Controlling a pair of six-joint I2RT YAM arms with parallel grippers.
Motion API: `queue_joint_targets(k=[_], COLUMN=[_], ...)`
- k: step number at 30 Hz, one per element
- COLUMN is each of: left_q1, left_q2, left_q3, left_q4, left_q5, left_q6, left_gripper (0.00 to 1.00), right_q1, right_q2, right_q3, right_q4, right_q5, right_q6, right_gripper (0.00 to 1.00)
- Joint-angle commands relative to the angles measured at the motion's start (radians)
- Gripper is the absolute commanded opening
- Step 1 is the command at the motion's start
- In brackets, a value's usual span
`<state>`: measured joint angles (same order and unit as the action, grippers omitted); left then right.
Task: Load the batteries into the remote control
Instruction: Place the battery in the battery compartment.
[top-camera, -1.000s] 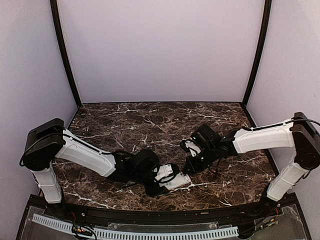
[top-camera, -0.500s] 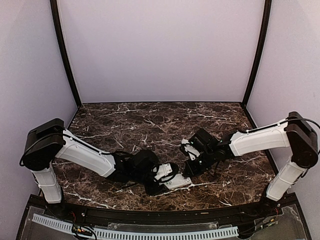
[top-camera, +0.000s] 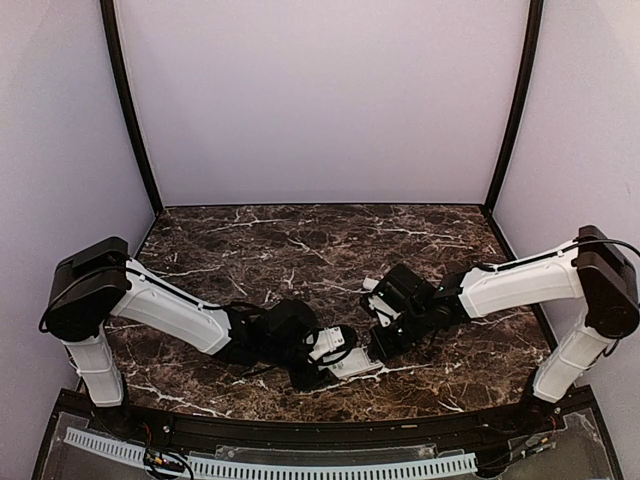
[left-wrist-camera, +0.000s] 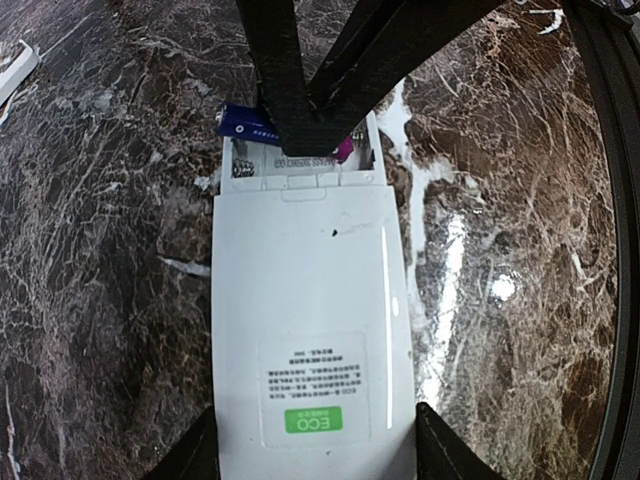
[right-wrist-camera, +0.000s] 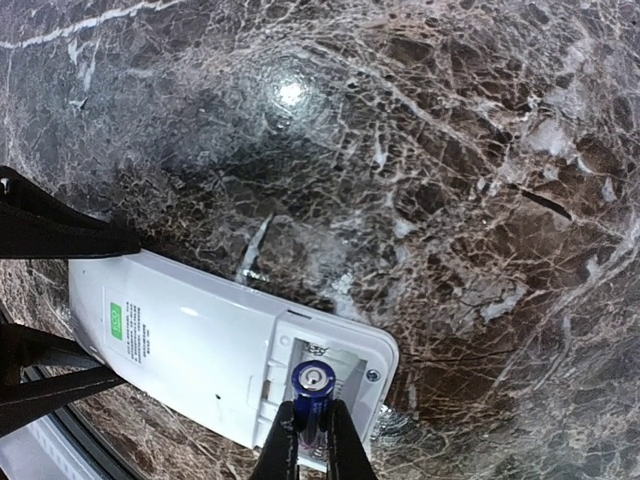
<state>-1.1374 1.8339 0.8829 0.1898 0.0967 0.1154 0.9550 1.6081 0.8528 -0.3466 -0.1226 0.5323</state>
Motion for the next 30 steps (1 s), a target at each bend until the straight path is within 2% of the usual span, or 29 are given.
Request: queue_joint_targets(k=[1, 8, 30], left_q1=[-0.006, -0.013, -0.028], left_q2=[0.011, 0.011, 0.013], left_q3=[-0.036, -0.038, -0.039], left_q4=[-0.104, -0.101, -0.110], left_q5=[-0.030, -0.043, -0.070], left_q6=[0.000, 0.007, 0.017], left_gripper=[0.37, 0.37, 0.36], right_q1=[0.019, 0.025, 0.023], right_q2=[-0.011, -0.010, 0.046], right_q3=[0.020, 0.048, 0.025], right_q4=[-0.099, -0.135, -0.060], right_q5=[0.093, 0.148, 0.166], right_q6=[-0.009, -0.015, -0.015], right_gripper=[0.00, 0.00, 0.00])
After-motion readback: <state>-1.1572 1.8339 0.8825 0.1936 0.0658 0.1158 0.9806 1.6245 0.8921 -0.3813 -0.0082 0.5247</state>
